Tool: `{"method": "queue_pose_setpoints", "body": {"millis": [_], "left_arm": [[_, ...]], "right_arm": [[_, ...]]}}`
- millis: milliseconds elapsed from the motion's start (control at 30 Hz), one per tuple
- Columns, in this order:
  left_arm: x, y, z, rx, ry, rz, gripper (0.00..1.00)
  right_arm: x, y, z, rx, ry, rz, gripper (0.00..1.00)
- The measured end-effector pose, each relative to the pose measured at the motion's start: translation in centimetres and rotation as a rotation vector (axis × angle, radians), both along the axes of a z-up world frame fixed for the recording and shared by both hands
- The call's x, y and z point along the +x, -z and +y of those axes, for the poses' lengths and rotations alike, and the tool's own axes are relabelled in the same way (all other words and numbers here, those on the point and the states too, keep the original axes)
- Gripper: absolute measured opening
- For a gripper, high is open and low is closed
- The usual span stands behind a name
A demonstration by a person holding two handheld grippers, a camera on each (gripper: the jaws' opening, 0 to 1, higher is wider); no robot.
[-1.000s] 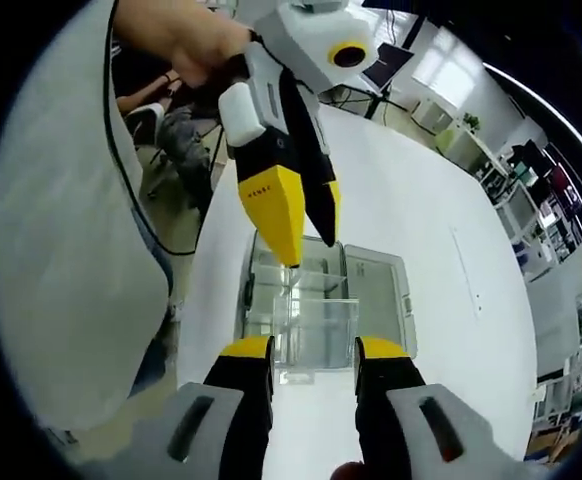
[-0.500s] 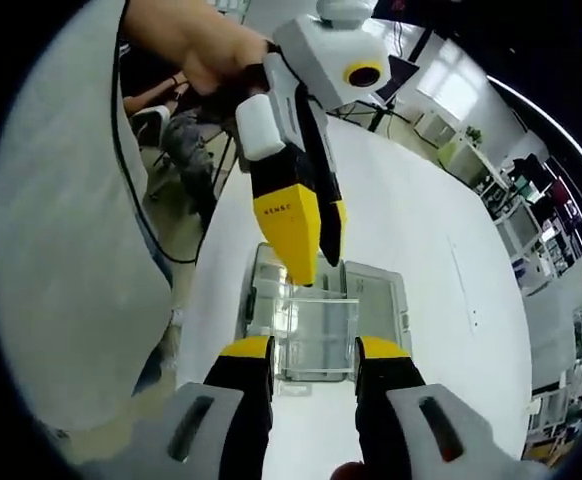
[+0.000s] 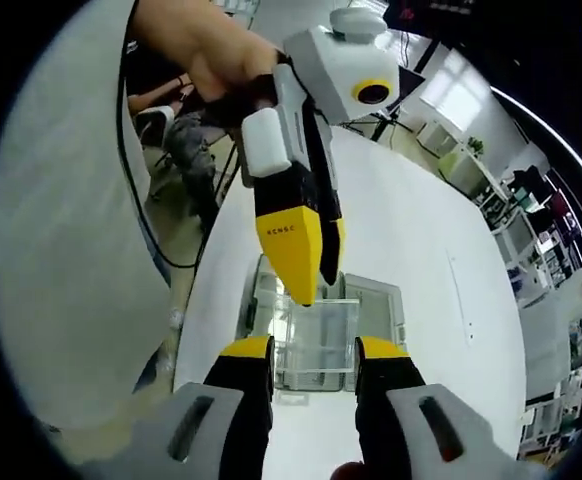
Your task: Insert the divider into the dual guide fixture by aligning both edges with the guide slots and pushing it downward to the bottom, including one-sided entry, uneven engagement, binding, and posture correction.
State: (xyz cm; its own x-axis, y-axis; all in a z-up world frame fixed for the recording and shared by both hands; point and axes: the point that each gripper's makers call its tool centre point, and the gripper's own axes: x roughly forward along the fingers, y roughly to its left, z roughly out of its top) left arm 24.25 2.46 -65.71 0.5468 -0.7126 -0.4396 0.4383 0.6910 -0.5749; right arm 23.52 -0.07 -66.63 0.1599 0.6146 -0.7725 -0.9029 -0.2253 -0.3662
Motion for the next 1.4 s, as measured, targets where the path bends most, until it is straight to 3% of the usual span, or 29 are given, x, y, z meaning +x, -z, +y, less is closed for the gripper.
{"method": "queue_pose_setpoints", "body": {"millis": [733,1400], "left_arm": [[-0.3,0.0,-0.6,-0.043,-0.004,0.032,0.22],[-0.7,0.2,-1.0,-0.115,-0.001,0.096,0.05]], "right_arm": [[-0.4,-0.5,0.3,0.007,-0.027,-0.037,0.27],[-0.5,-1.0,1.3,0.03,-0.04,-0.06,0.27]]}}
